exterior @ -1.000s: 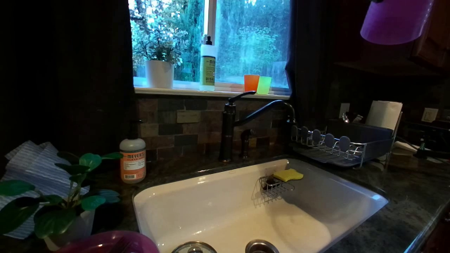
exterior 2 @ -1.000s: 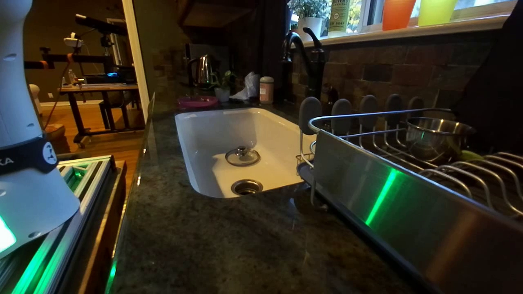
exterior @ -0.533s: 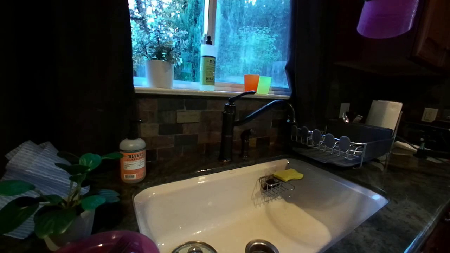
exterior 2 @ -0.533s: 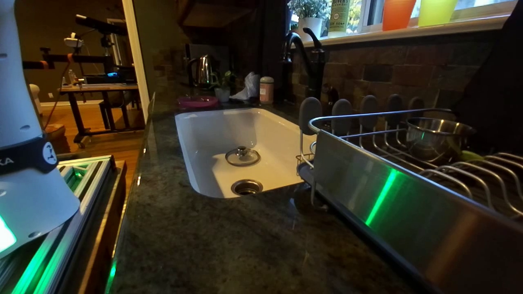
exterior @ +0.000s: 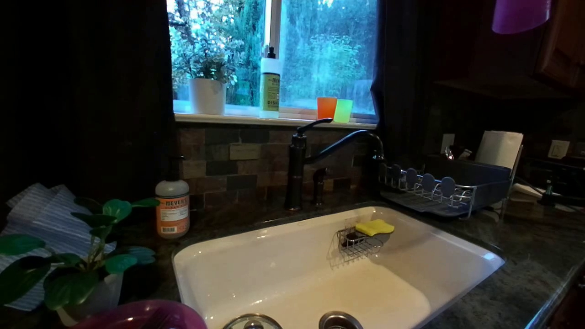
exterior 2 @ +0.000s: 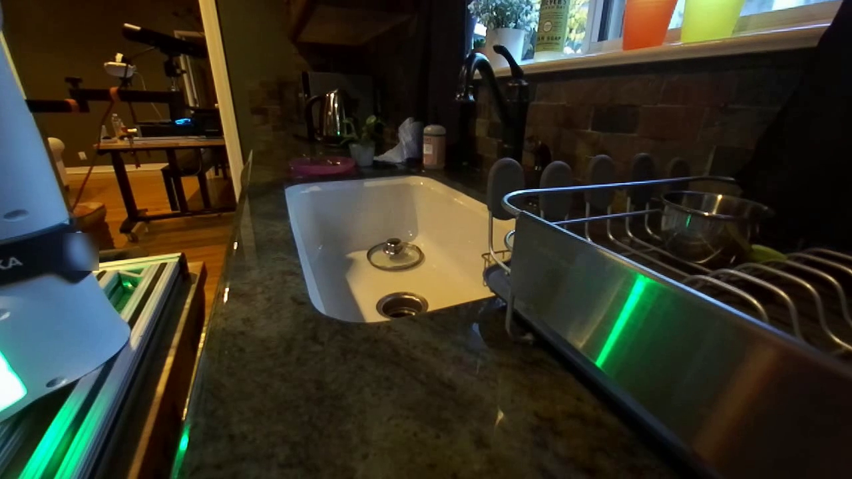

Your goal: Put the purple cup inside the drying rack

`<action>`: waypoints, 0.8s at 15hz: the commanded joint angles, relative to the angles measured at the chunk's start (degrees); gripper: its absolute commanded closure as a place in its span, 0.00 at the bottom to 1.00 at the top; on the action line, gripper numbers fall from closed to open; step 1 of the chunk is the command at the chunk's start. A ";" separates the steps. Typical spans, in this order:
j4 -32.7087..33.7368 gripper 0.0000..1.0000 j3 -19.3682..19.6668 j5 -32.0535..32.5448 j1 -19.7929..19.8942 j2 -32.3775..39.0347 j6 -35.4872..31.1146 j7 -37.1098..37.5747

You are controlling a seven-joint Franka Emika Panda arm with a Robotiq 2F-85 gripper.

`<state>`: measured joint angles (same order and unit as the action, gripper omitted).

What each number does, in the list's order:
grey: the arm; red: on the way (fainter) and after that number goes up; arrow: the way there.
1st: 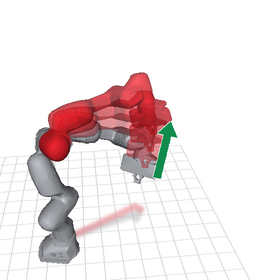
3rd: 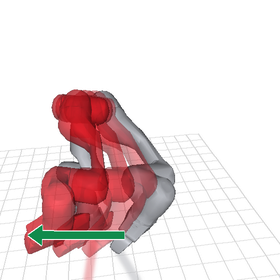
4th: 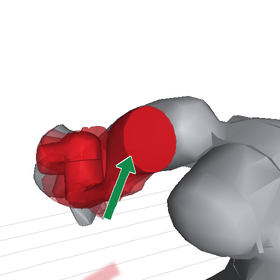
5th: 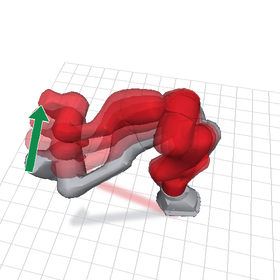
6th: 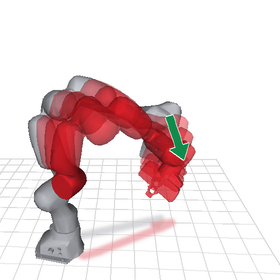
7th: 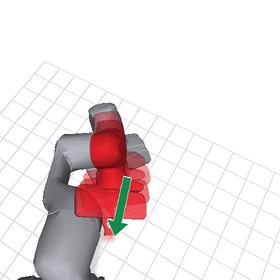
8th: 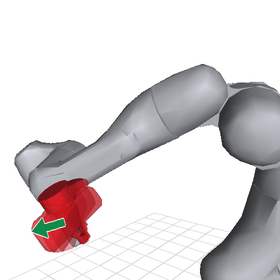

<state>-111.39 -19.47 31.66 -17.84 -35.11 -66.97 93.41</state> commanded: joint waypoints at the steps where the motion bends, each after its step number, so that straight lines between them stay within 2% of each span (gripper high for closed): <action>1: -3.83 0.55 3.64 0.15 6.87 -5.73 0.20 0.78; 3: -5.28 0.55 7.48 -1.13 10.22 -8.90 -0.09 0.31; 4: -2.25 0.30 4.14 -0.71 10.09 -5.08 -0.52 -0.93; 7: -3.68 0.30 6.98 -0.88 12.39 -7.54 -0.61 -1.38; 8: -3.93 0.55 6.93 -0.92 12.38 -7.86 -0.62 -1.39; 11: -6.90 0.55 13.60 -0.10 12.53 -11.46 -8.72 -4.20; 12: -7.53 0.55 15.56 -0.38 13.71 -11.81 -11.61 -4.78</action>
<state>-115.74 -9.70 31.69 -5.92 -43.29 -70.87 91.72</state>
